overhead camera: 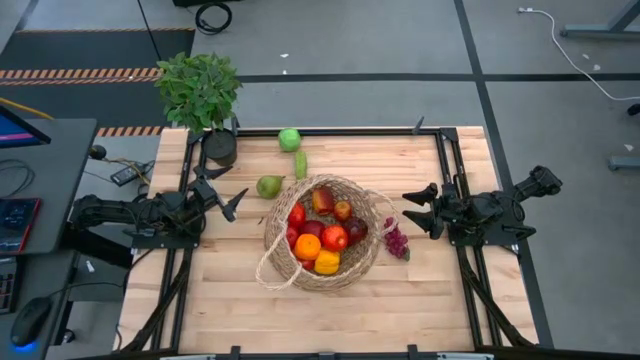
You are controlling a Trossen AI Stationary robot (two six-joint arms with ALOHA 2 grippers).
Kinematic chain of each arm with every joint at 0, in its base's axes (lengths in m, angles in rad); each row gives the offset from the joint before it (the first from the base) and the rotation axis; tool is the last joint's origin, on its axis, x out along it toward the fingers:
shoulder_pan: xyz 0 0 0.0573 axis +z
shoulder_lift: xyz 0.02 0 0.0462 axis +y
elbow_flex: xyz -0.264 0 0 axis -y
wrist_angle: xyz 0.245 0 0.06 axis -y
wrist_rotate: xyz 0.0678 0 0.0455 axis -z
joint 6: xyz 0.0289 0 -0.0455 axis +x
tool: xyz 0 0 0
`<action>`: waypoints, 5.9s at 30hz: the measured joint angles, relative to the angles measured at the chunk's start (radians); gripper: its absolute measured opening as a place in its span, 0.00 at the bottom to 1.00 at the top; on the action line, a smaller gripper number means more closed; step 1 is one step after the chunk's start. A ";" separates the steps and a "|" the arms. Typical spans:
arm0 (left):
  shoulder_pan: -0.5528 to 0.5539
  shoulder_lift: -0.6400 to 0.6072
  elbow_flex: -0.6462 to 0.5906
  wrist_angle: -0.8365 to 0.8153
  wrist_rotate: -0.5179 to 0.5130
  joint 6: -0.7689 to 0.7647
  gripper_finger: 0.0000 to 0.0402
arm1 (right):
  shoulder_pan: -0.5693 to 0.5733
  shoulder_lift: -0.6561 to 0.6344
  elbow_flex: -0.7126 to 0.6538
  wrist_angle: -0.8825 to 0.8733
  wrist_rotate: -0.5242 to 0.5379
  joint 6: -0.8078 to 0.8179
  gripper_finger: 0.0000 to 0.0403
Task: Build produce basket
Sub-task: Put the pear into the woven basket
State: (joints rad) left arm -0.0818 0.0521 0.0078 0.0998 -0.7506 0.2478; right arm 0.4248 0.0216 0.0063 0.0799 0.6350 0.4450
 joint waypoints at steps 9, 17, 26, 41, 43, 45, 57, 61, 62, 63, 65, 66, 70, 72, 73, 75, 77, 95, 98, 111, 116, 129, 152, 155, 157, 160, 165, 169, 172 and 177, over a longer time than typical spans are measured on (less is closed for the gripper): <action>0.000 0.000 0.000 0.000 0.000 0.000 0.97 | 0.000 0.000 0.000 0.000 0.000 0.000 0.87; 0.000 0.000 0.000 0.000 0.000 0.000 0.97 | 0.000 0.000 0.000 0.000 0.000 0.000 0.87; 0.000 0.000 0.000 0.028 0.055 -0.207 0.97 | 0.000 0.000 0.000 0.000 0.000 0.000 0.87; -0.001 0.000 0.000 0.066 0.118 -1.299 0.97 | 0.000 0.000 0.000 0.000 0.000 0.000 0.87; -0.001 0.000 0.000 0.066 0.118 -1.334 0.97 | 0.000 0.000 0.000 0.000 0.000 0.000 0.87; 0.000 0.000 0.000 0.064 0.117 -1.331 0.97 | 0.000 0.000 0.000 0.000 0.000 0.000 0.87; 0.004 0.000 0.000 0.055 0.137 -1.341 0.97 | 0.000 0.000 0.000 0.000 0.000 0.000 0.87; 0.004 0.009 0.012 0.054 0.230 -1.337 0.97 | 0.000 0.000 0.000 0.000 0.000 0.000 0.87; 0.004 0.017 0.025 0.055 0.245 -1.337 0.97 | 0.000 0.000 0.000 0.000 0.000 0.000 0.87; 0.004 0.026 0.040 0.058 0.257 -1.336 0.97 | 0.000 0.000 0.000 0.000 0.000 0.000 0.87; 0.004 0.061 0.071 0.066 0.268 -1.336 0.97 | 0.000 0.000 0.000 0.000 0.000 0.000 0.87; 0.004 0.081 0.083 0.061 0.269 -1.335 0.97 | 0.000 0.000 0.000 0.000 0.000 0.000 0.87; 0.006 0.188 0.150 0.064 0.265 -1.314 0.97 | 0.000 0.000 0.000 0.000 0.000 0.000 0.87; 0.007 0.248 0.179 0.059 0.259 -1.312 0.97 | 0.000 0.000 0.000 0.000 0.000 0.000 0.87; 0.007 0.281 0.196 0.058 0.255 -1.310 0.97 | 0.000 0.000 0.000 0.000 0.000 0.000 0.87; 0.007 0.343 0.227 0.060 0.244 -1.310 0.97 | 0.000 0.000 0.000 0.000 0.000 0.000 0.87; 0.007 0.400 0.259 0.063 0.230 -1.310 0.97 | 0.000 0.000 0.000 0.000 0.000 0.000 0.87; 0.088 0.723 0.499 0.058 0.176 -1.314 0.97 | 0.000 0.000 0.000 0.000 0.000 0.000 0.87; 0.164 0.757 0.527 0.059 0.245 -1.306 0.96 | 0.000 0.000 0.000 0.000 0.000 0.000 0.87; 0.369 0.947 0.659 -0.275 0.425 -0.986 0.96 | 0.000 0.000 0.000 0.000 0.000 0.000 0.87; 0.393 1.028 0.659 -0.333 0.387 -0.879 0.96 | 0.000 0.000 0.000 0.000 0.000 0.000 0.87; 0.444 1.264 0.659 -0.338 0.441 -0.895 0.96 | 0.000 0.000 0.000 0.000 0.000 0.000 0.87; 0.474 1.340 0.660 -0.439 0.577 -0.864 0.92 | 0.000 0.000 0.000 0.000 0.000 0.000 0.87; 0.474 1.340 0.660 -0.440 0.584 -0.866 0.87 | 0.000 0.000 0.000 0.000 0.000 0.000 0.87; 0.474 1.340 0.660 -0.440 0.585 -0.869 0.85 | 0.000 0.000 0.000 0.000 0.000 0.000 0.87; 0.478 1.325 0.661 -0.452 0.600 -0.879 0.84 | 0.000 0.000 0.000 0.000 0.000 0.000 0.87; 0.490 1.267 0.691 -0.451 0.607 -0.903 0.83 | 0.000 0.000 0.000 0.000 0.000 0.000 0.87; 0.495 1.216 0.752 -0.438 0.622 -0.910 0.83 | 0.000 0.000 0.000 0.000 0.000 0.000 0.87; 0.495 1.191 0.819 -0.399 0.654 -0.917 0.83 | 0.000 0.000 0.000 0.000 0.000 0.000 0.87; 0.494 1.190 0.980 -0.364 0.697 -0.913 0.83 | 0.000 0.000 0.000 0.000 0.000 0.000 0.87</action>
State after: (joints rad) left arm 0.4126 1.2419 0.9876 -0.2645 -0.0531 -0.6653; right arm 0.4248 0.0212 0.0063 0.0803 0.6349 0.4453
